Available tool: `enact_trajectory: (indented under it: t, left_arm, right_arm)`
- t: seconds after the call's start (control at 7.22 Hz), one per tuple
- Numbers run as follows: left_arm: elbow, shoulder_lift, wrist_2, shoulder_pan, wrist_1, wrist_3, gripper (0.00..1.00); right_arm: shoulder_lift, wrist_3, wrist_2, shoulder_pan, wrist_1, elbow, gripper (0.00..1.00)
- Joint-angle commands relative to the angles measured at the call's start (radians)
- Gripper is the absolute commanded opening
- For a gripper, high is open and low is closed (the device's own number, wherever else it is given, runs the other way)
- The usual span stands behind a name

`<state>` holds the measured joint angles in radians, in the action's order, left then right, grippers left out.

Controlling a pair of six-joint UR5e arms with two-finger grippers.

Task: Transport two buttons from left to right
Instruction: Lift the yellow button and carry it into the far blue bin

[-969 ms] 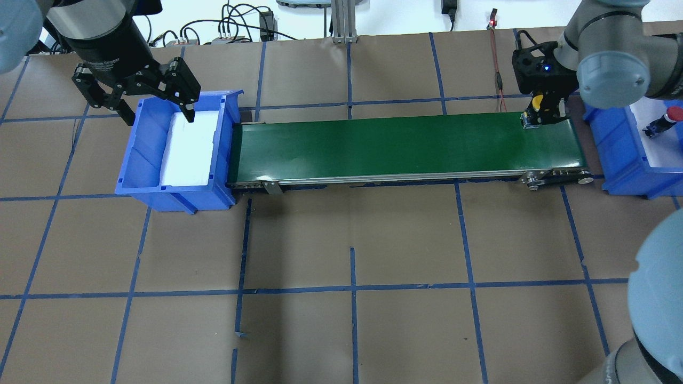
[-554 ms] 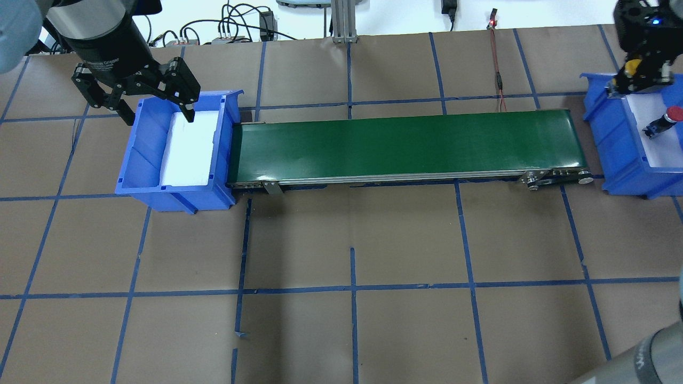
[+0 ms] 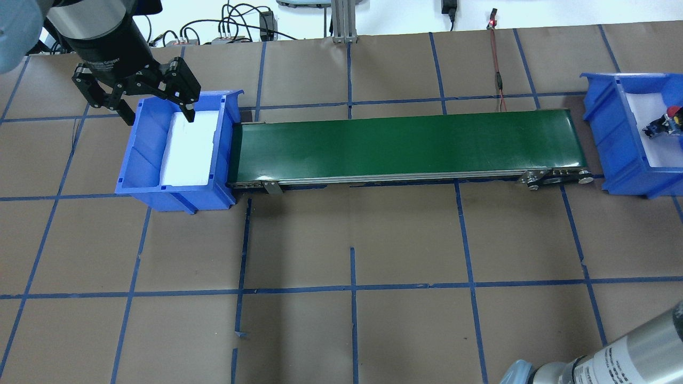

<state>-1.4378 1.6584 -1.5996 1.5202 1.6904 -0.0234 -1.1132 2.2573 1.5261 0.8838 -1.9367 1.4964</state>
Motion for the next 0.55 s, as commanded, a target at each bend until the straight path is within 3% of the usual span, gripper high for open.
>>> enact_trajectory:
  t: [0.0,0.14,0.28,0.42]
  left_arm:
    - [0.0,0.0,0.0,0.0,0.0,0.0,1.0]
    - [-0.001,0.0,0.001,0.0,0.002,0.0,1.0]
    - [-0.001,0.0,0.001,0.0,0.0,0.0,1.0]
    - [0.0,0.0,0.0,0.0,0.0,0.0,1.0]
  right_arm:
    - [0.033,0.013,-0.009,-0.002,-0.073,0.048,0.19]
    - [0.042,0.011,-0.012,0.004,-0.074,0.051,0.34]
    - [0.062,0.016,-0.012,0.004,-0.091,0.05,0.61]
    - [0.064,0.022,-0.012,0.004,-0.091,0.05,0.79]
